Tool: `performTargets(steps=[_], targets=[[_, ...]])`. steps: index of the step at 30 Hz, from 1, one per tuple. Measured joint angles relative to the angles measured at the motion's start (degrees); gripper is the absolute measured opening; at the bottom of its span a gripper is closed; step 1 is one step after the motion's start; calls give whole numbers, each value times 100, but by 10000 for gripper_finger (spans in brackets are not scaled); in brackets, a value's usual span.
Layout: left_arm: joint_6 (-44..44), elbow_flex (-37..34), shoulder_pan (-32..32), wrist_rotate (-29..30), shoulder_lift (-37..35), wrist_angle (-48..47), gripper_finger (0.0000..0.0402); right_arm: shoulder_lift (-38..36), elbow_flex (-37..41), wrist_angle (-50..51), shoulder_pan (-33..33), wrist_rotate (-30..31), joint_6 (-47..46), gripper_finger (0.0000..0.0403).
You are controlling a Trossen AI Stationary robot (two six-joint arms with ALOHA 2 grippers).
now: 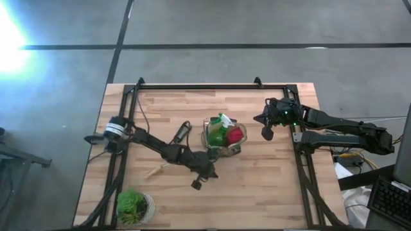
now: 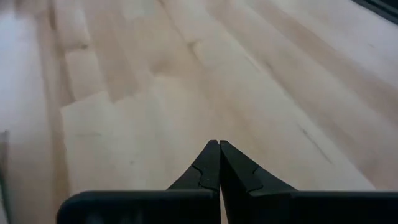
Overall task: Pick & Place Garden tools in Gardening bag
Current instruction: Adjust the gardening bag
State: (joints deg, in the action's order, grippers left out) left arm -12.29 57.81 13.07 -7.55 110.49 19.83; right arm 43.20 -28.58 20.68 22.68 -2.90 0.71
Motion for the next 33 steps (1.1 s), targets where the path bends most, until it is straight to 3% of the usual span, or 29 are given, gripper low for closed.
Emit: performTargets(steps=[6,10,17,22,29,33], targets=[[96,-16,-27,514,-125,-240,4,0,2,6,0,0,-30,8],[76,-16,-34,546,-232,-494,4,-2,2,5,0,0,-28,8],[201,-16,-36,-595,-430,-900,2,-2,9,3,0,0,-28,8],[354,-16,-38,-751,-606,-1437,2,-2,9,0,0,0,-28,8],[686,-16,-43,-666,-843,-2537,2,-2,11,-3,4,5,-28,8],[879,-18,-41,-81,-1074,-3140,1,-2,11,5,4,5,-45,8]])
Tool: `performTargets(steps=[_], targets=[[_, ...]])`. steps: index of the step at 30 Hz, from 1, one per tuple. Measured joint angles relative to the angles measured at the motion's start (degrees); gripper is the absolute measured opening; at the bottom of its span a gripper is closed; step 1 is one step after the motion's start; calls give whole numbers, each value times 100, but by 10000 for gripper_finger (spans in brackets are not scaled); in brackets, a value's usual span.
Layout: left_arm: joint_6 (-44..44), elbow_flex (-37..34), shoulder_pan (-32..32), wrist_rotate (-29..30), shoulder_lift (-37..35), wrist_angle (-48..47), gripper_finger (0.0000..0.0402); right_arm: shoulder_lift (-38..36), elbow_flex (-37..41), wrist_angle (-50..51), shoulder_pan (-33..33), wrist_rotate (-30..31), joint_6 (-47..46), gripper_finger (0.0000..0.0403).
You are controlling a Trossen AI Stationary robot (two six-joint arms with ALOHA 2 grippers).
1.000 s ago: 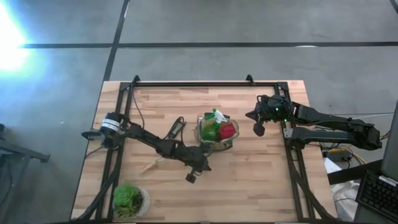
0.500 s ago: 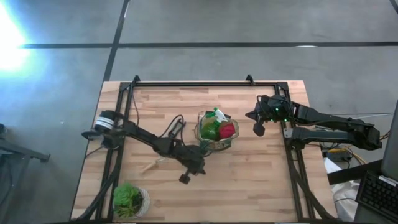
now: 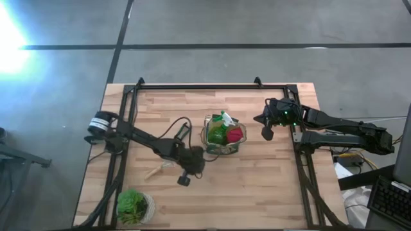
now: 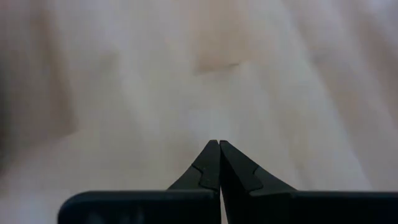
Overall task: Pick & Place Garden tools in Gardening bag
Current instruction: Adjust the gardening bag
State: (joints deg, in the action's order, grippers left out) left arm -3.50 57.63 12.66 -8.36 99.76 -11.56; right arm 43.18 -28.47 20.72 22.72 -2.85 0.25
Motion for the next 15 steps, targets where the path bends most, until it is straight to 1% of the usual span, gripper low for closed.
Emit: performTargets(steps=[3,6,8,10,13,15], targets=[[210,-1,0,720,-216,-484,1,24,0,-6,0,0,-14,8],[455,-144,9,1546,-516,-708,1,128,39,7,0,0,-53,8],[587,-335,18,2087,-805,-668,1,219,67,11,18,0,-51,8],[722,-565,23,2463,-1133,-644,1,364,68,-27,67,7,-55,8],[763,-1015,44,2895,-1710,-165,1,595,72,-179,150,8,-28,8],[581,-1397,44,2949,-2146,422,2,778,72,-368,194,-19,19,8]])
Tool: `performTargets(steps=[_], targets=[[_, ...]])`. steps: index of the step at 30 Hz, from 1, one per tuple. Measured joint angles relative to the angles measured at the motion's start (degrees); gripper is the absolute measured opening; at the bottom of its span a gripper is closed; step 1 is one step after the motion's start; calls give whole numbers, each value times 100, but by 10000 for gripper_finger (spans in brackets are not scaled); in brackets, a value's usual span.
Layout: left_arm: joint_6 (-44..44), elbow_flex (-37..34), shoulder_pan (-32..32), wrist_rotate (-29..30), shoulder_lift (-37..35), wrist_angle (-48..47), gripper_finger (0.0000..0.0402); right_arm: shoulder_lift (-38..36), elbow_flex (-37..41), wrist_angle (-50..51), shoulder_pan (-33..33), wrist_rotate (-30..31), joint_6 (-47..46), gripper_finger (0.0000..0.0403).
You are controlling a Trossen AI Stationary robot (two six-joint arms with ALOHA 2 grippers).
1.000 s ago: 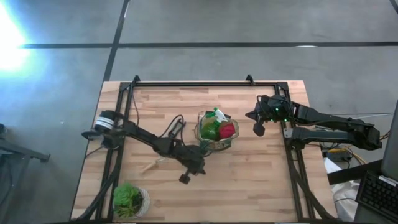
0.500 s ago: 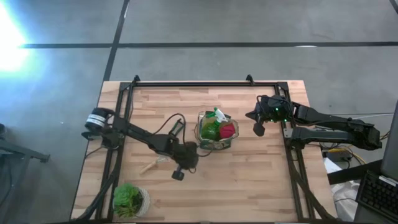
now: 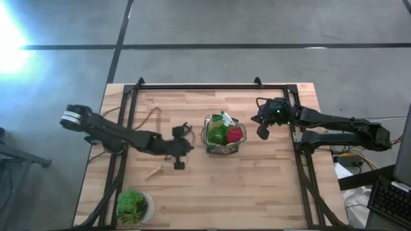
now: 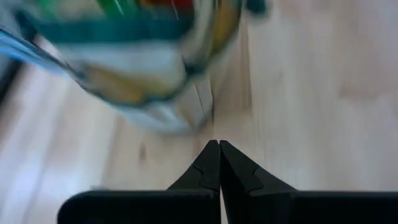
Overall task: Pick & Place Garden tools in Gardening bag
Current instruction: Adjust the gardening bag
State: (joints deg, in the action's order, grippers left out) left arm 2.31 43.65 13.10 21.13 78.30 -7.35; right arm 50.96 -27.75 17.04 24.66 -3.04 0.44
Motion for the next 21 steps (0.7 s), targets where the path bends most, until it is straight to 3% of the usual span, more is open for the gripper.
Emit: performTargets(steps=[8,14,21], targets=[[-1060,-1881,-55,-70,-1665,3298,5,689,-2,-598,315,-495,275,8],[-1056,-2808,-204,-391,-2820,3627,3,963,-2,-689,743,-522,510,8],[-1036,-3425,-444,-1089,-3768,3605,4,1409,-4,-976,1335,-1356,768,8]])
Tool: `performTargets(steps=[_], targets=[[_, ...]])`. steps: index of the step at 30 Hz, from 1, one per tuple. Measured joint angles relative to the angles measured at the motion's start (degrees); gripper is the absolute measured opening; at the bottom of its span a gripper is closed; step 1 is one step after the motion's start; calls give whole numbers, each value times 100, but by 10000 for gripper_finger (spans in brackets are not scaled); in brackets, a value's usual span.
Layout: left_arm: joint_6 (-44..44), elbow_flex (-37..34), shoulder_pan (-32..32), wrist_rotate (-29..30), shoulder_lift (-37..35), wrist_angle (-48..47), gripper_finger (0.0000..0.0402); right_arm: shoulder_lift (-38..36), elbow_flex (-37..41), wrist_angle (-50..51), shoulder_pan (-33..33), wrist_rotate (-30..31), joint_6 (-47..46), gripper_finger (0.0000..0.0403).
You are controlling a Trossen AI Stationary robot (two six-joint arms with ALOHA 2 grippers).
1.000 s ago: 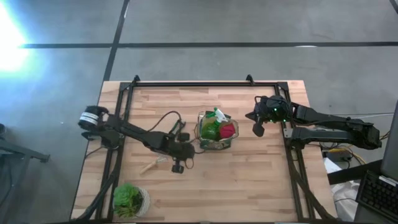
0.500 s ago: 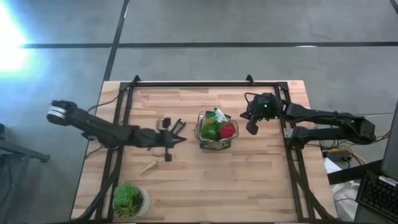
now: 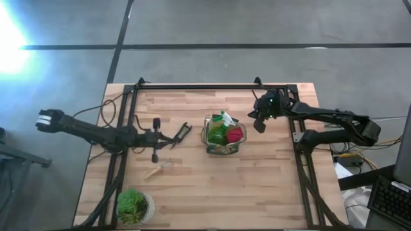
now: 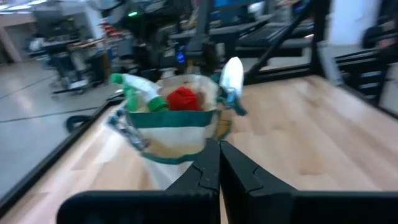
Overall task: Pick & Place Garden tools in Gardening bag
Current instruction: Adjust the gardening bag
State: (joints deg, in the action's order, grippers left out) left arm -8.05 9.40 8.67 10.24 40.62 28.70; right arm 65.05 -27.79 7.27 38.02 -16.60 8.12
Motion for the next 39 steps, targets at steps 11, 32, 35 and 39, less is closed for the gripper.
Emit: performTargets(steps=[11,32,35,39], targets=[[323,-677,-399,-644,-786,-3,5,579,-2,-644,219,-778,272,8],[382,-788,-448,-634,-896,2,7,1178,4,-1122,-249,-1086,-173,8],[380,-786,-448,-634,-896,3,7,1206,9,-1231,-356,-1051,-201,8],[378,-784,-448,-634,-896,3,7,1094,11,-1257,-375,-1027,-217,8]])
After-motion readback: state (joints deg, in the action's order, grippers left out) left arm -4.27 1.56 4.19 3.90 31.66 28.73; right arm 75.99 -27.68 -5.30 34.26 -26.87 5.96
